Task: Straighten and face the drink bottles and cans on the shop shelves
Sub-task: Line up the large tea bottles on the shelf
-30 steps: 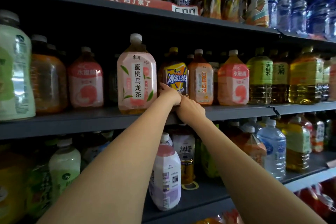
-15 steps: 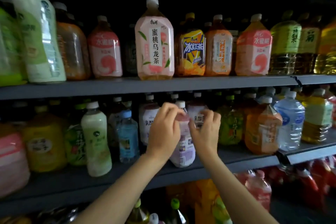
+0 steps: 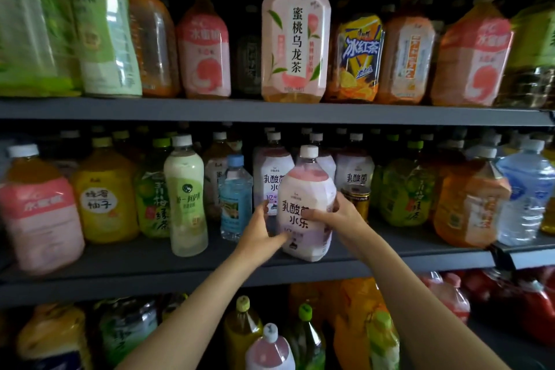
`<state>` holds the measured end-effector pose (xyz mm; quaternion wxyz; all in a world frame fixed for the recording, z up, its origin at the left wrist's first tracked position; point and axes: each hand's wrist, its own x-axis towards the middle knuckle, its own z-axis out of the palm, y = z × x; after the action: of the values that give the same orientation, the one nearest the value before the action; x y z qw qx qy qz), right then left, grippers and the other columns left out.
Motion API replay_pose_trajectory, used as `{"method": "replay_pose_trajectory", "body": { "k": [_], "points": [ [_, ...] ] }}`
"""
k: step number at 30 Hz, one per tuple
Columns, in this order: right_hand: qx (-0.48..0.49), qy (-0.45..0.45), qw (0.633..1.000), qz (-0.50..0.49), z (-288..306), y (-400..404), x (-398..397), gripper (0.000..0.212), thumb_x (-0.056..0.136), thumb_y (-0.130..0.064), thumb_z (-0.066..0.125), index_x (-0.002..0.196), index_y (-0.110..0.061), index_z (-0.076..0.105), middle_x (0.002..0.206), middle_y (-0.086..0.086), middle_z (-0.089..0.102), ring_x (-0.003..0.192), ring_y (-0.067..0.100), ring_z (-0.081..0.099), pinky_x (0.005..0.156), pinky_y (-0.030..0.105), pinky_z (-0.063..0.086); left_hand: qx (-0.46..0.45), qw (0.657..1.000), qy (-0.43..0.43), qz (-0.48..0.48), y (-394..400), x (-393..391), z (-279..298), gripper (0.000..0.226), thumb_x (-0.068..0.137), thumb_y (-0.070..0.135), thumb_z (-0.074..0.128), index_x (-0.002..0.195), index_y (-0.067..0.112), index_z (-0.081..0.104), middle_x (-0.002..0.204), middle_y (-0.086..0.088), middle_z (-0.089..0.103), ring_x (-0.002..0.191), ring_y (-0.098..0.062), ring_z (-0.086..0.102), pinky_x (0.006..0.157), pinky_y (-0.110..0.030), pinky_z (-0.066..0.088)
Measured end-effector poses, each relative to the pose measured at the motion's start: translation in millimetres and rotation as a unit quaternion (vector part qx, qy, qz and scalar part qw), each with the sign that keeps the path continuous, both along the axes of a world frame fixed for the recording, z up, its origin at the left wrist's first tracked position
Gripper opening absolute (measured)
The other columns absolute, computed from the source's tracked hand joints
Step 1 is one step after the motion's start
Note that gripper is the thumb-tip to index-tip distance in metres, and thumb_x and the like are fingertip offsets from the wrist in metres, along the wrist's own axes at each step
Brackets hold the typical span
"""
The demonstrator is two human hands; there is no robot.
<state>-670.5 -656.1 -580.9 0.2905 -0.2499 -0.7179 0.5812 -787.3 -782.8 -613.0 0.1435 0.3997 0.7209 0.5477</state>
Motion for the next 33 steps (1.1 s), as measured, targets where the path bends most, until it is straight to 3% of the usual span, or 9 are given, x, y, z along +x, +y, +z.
{"method": "replay_pose_trajectory", "body": {
  "k": [4, 6, 10, 16, 22, 25, 27, 29, 33],
  "points": [
    [0.01, 0.029, 0.998, 0.048, -7.3, -3.6, -5.5, 0.039, 0.078, -0.014, 0.072, 0.115, -0.015, 0.057, 0.107, 0.005, 0.068, 0.099, 0.02, 0.066, 0.078, 0.03, 0.057, 0.027, 0.998, 0.048, 0.043, 2.5, 5.2, -8.7, 0.069, 0.082, 0.012, 0.068, 0.14, 0.014, 0.031, 0.135, -0.004, 0.048, 0.123, -0.019, 0.048, 0.101, -0.032, 0.042],
    [0.08, -0.021, 0.997, -0.002, -14.8, -4.1, -13.4, 0.032, 0.083, -0.025, 0.069, 0.113, -0.019, 0.06, 0.107, 0.001, 0.069, 0.1, 0.018, 0.065, 0.085, 0.036, 0.056, 0.04, 0.987, 0.106, 0.115, 7.3, 5.5, -8.8, 0.058, 0.086, 0.008, 0.062, 0.137, 0.011, 0.036, 0.133, -0.006, 0.05, 0.122, -0.021, 0.05, 0.097, -0.029, 0.042],
    [0.176, -0.097, 0.978, -0.051, -27.5, -7.3, -35.1, 0.048, 0.078, -0.026, 0.074, 0.12, -0.013, 0.054, 0.114, 0.001, 0.065, 0.104, 0.017, 0.059, 0.081, 0.023, 0.047, 0.003, 0.971, 0.156, 0.184, 15.0, 2.2, -7.6, 0.053, 0.091, 0.009, 0.053, 0.14, 0.01, 0.034, 0.136, -0.008, 0.047, 0.123, -0.022, 0.048, 0.096, -0.03, 0.04],
    [0.151, -0.102, 0.978, -0.103, -31.8, -5.4, -60.0, 0.027, 0.081, -0.024, 0.072, 0.098, -0.008, 0.058, 0.108, 0.01, 0.065, 0.086, 0.016, 0.055, 0.075, 0.027, 0.045, -0.053, 0.966, 0.205, 0.151, 9.3, -0.9, -16.7, 0.063, 0.092, 0.005, 0.047, 0.147, 0.006, 0.016, 0.147, -0.009, 0.031, 0.132, -0.022, 0.036, 0.103, -0.024, 0.03],
    [0.159, -0.113, 0.965, -0.174, -31.3, -23.5, -58.5, 0.052, 0.082, -0.03, 0.07, 0.122, -0.006, 0.046, 0.12, 0.011, 0.054, 0.108, 0.026, 0.052, 0.08, 0.033, 0.043, 0.052, 0.939, 0.279, 0.194, -17.9, -12.9, -16.4, 0.044, 0.081, -0.005, 0.054, 0.124, 0.005, 0.048, 0.119, -0.01, 0.051, 0.107, -0.023, 0.054, 0.087, -0.028, 0.043],
    [0.267, -0.009, 0.93, -0.254, -19.3, -44.5, -59.0, 0.047, 0.082, -0.024, 0.071, 0.117, -0.006, 0.045, 0.121, 0.011, 0.043, 0.109, 0.026, 0.044, 0.079, 0.028, 0.038, 0.084, 0.926, 0.297, 0.218, -27.8, -13.8, -8.5, 0.04, 0.078, -0.008, 0.055, 0.117, 0.002, 0.051, 0.11, -0.011, 0.051, 0.097, -0.025, 0.056, 0.082, -0.035, 0.048],
    [0.322, 0.069, 0.914, -0.238, -6.7, -59.9, -61.9, 0.036, 0.084, -0.018, 0.068, 0.111, -0.004, 0.05, 0.114, 0.01, 0.045, 0.101, 0.023, 0.047, 0.076, 0.021, 0.035, 0.12, 0.915, 0.315, 0.22, -36.2, -10.1, -1.8, 0.04, 0.078, -0.009, 0.055, 0.115, 0.004, 0.051, 0.105, -0.006, 0.05, 0.092, -0.02, 0.054, 0.078, -0.031, 0.047],
    [0.328, 0.106, 0.921, -0.184, 6.4, -76.9, -71.2, 0.027, 0.084, -0.016, 0.067, 0.104, -0.003, 0.054, 0.105, 0.009, 0.052, 0.093, 0.023, 0.052, 0.078, 0.027, 0.041, 0.166, 0.902, 0.314, 0.244, -49.1, -8.3, 5.3, 0.038, 0.077, -0.01, 0.054, 0.112, 0.004, 0.051, 0.1, -0.001, 0.046, 0.087, -0.016, 0.049, 0.077, -0.018, 0.041],
    [0.295, 0.071, 0.953, -0.022, 12.8, -117.8, -102.7, 0.04, 0.082, -0.024, 0.071, 0.113, -0.005, 0.055, 0.107, 0.008, 0.062, 0.097, 0.021, 0.06, 0.084, 0.033, 0.05, 0.194, 0.889, 0.255, 0.328, -83.8, -23.0, 14.1, 0.035, 0.078, -0.013, 0.053, 0.111, 0.001, 0.05, 0.101, -0.004, 0.043, 0.092, -0.012, 0.043, 0.078, -0.008, 0.03]
  ]
}}
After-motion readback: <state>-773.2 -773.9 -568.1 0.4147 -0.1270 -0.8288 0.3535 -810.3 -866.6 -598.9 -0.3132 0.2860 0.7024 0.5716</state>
